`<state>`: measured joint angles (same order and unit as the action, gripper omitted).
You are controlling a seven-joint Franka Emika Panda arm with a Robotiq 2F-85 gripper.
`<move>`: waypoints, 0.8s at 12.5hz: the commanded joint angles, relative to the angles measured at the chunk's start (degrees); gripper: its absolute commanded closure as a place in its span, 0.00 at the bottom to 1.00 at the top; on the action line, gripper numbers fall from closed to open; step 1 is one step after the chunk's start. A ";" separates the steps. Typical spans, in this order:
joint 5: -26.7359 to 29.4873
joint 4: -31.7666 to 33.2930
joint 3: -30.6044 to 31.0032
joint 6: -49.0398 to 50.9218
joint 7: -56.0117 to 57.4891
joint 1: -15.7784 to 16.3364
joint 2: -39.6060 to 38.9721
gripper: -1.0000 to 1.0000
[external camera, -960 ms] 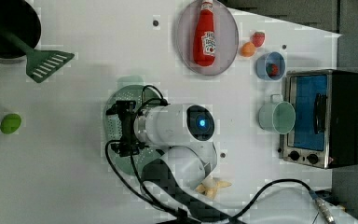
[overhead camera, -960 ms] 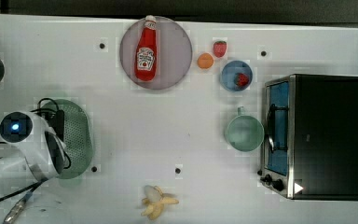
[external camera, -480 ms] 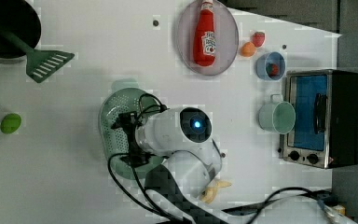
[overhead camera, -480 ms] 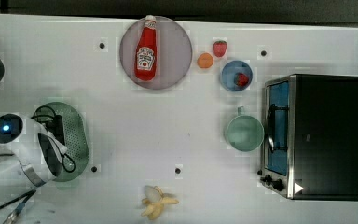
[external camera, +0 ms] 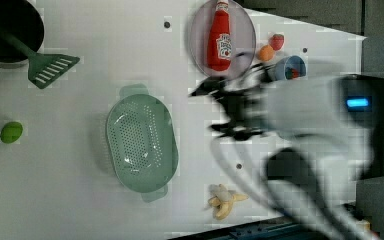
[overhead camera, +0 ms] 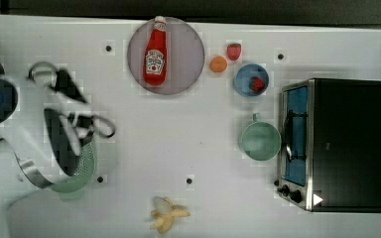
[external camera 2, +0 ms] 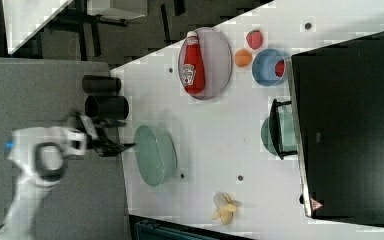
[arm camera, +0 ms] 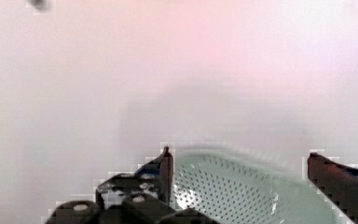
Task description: Drag strainer right to left.
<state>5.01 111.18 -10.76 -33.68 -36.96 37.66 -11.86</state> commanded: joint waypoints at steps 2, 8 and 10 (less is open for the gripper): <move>-2.75 -3.99 -15.33 10.40 28.17 -5.03 12.82 0.00; -9.20 -5.75 -27.91 22.81 46.55 -5.97 21.61 0.00; -11.99 -5.77 -27.53 23.17 45.17 -5.94 22.14 0.00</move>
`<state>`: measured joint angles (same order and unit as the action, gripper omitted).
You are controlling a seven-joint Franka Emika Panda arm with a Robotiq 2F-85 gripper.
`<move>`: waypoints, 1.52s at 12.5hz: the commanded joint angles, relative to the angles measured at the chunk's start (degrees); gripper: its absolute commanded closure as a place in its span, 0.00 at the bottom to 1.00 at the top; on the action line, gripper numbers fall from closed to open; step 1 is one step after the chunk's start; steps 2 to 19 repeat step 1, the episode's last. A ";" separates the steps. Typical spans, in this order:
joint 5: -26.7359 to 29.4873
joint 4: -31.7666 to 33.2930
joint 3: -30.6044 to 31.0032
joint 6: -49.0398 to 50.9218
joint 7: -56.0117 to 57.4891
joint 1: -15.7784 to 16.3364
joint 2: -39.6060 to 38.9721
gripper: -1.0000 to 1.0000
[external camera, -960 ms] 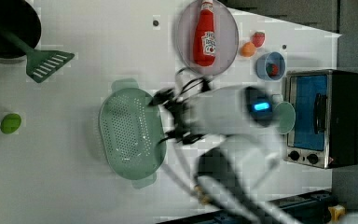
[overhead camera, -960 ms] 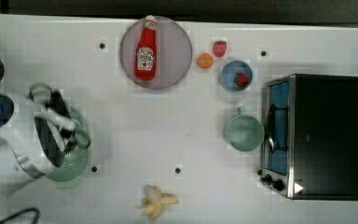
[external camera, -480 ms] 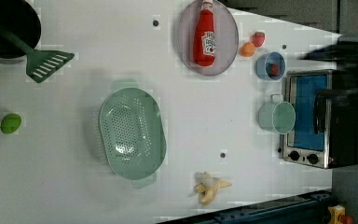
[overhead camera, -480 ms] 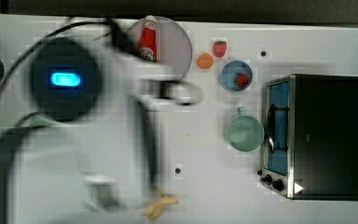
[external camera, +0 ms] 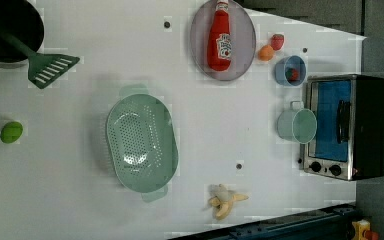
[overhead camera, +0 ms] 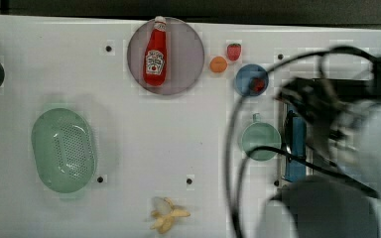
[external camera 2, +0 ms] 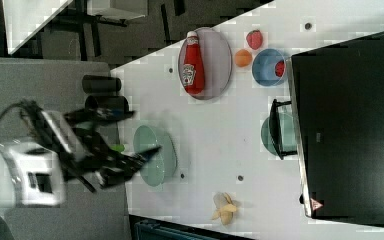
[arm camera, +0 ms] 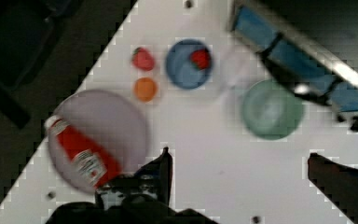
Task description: Drag strainer right to left.
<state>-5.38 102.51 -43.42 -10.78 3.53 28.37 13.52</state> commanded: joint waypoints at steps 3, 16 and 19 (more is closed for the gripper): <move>-2.95 2.91 5.69 0.34 1.26 3.36 -3.26 0.00; -2.95 2.91 5.69 0.34 1.26 3.36 -3.26 0.00; -2.95 2.91 5.69 0.34 1.26 3.36 -3.26 0.00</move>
